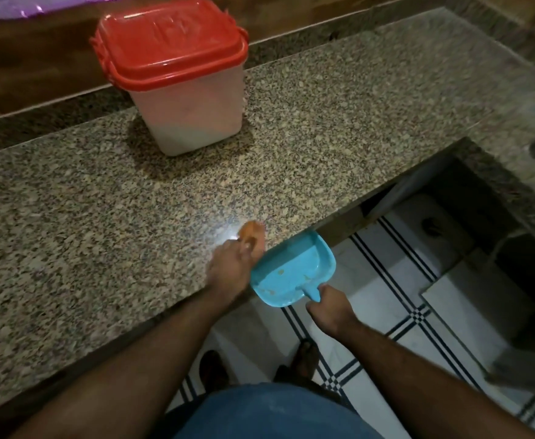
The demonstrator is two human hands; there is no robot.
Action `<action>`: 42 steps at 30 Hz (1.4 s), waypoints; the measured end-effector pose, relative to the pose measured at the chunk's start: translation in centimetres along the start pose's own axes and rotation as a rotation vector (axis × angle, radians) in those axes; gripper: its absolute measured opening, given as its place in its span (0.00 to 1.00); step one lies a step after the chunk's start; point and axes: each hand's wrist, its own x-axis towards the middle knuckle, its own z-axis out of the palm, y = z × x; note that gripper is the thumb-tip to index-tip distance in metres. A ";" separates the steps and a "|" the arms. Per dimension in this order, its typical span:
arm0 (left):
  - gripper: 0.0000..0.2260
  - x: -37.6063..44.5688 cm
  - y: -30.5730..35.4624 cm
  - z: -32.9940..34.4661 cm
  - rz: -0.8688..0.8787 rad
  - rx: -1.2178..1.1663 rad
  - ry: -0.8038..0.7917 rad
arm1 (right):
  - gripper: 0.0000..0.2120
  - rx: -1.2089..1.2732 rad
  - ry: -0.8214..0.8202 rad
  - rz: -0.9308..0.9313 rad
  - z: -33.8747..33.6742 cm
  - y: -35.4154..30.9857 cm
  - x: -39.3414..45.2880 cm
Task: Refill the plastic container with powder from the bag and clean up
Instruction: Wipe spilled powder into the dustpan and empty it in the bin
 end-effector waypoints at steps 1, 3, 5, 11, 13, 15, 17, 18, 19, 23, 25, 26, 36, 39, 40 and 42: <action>0.36 2.1 2.5 0.8 -0.015 -0.072 -0.065 | 0.04 -0.001 -0.014 -0.006 -0.6 0.4 0.2; 0.30 5.8 7.5 1.3 0.007 -0.216 -0.073 | 0.06 -0.008 -0.049 -0.014 -1.9 1.3 0.6; 0.24 9.4 12.5 1.4 0.103 -0.195 0.019 | 0.08 -0.007 -0.078 -0.025 -3.2 2.3 1.3; 0.21 15.0 19.6 7.0 0.378 -0.015 -0.358 | 0.04 -0.048 -0.137 -0.070 -5.8 4.6 4.5; 0.23 14.4 18.6 8.7 0.445 0.157 -0.442 | 0.04 -0.065 -0.147 -0.094 -6.1 5.2 5.3; 0.23 12.8 16.2 8.8 0.432 0.218 -0.353 | 0.03 -0.098 -0.168 -0.132 -6.3 6.0 6.0; 0.18 9.5 13.0 6.9 0.377 0.152 -0.222 | 0.03 -0.132 -0.184 -0.175 -6.4 6.2 6.5; 0.16 7.9 10.5 6.4 0.353 0.115 -0.148 | 0.04 -0.148 -0.193 -0.193 -6.5 6.2 6.7; 0.16 5.2 9.6 4.9 0.329 0.091 -0.087 | 0.04 -0.165 -0.203 -0.215 -6.5 6.1 6.9; 0.17 -1.9 3.1 0.2 -0.083 0.081 0.014 | 0.04 -0.212 -0.248 -0.299 -6.0 4.9 7.4; 0.20 -3.7 0.1 -2.8 -0.256 0.096 0.097 | 0.05 -0.230 -0.272 -0.333 -5.3 4.4 7.6; 0.21 -4.4 -1.1 -4.4 -0.322 0.107 0.173 | 0.06 -0.243 -0.283 -0.355 -5.1 4.2 7.7; 0.14 -10.1 -9.7 -7.0 -0.744 0.213 0.470 | 0.06 -0.291 -0.305 -0.414 -3.2 1.2 7.3; 0.10 -7.2 -2.8 -3.2 -0.369 -0.002 0.506 | 0.10 -0.283 -0.308 -0.388 -2.7 0.7 7.0; 0.13 -6.1 -0.5 -2.1 -0.228 -0.059 0.474 | 0.10 -0.281 -0.315 -0.386 -2.5 0.5 6.8; 0.17 -3.8 3.4 -1.0 -0.085 -0.125 0.320 | 0.09 -0.286 -0.331 -0.389 -2.1 -0.1 6.3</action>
